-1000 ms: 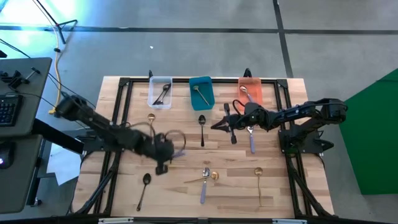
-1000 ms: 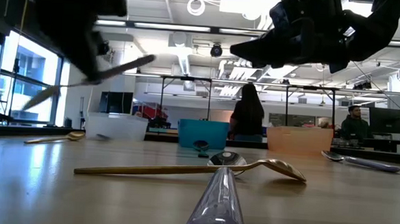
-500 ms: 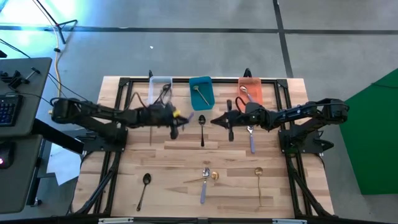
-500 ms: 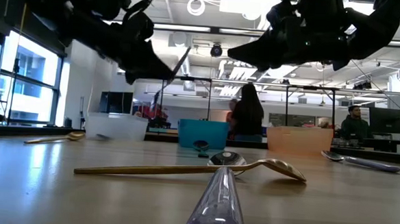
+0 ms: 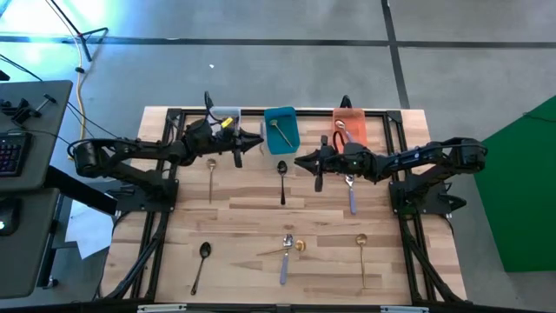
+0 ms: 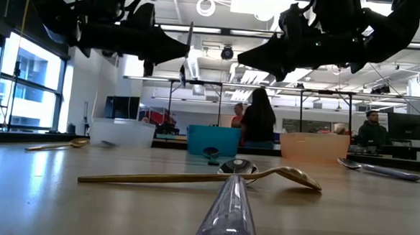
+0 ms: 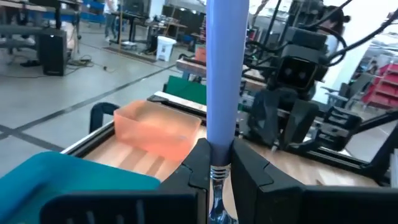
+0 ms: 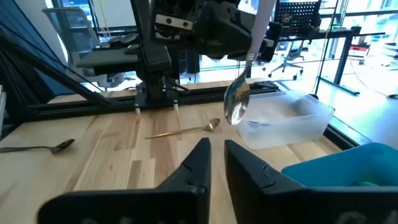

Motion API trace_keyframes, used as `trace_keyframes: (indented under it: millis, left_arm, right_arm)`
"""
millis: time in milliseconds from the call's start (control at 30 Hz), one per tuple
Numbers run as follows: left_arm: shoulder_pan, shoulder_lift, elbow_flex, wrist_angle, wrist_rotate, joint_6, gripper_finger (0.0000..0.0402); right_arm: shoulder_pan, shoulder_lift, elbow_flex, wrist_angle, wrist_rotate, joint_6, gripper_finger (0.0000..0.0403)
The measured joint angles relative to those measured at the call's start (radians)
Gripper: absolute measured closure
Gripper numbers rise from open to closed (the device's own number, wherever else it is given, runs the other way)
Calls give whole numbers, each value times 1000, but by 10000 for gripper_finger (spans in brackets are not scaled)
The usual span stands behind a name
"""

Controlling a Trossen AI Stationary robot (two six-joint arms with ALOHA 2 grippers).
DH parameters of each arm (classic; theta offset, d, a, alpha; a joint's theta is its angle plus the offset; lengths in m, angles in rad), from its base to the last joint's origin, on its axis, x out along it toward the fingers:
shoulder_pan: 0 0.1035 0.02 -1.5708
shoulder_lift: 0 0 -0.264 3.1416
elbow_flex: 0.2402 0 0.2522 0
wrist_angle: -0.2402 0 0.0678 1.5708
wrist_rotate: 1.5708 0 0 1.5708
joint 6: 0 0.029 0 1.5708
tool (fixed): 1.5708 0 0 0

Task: Sort silverware by color (type)
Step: Put the left purple spoon into the orange bin

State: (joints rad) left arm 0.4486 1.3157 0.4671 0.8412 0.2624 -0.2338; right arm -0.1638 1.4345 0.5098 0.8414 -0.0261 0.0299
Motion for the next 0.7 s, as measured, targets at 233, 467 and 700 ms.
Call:
trace_keyframes:
  millis: [233,467,700]
  left_arm:
    - [-6,89,0,179,24,-60,384]
    - [-11,212,0,382,68,-99,384]
    - [-19,262,0,451,121,-112,384]
  right_arm:
    - [-7,14,55,-32,-9,8,296]
    - [-40,121,156,-35,-109,44,242]
    - [-87,234,285,-36,-167,99,209]
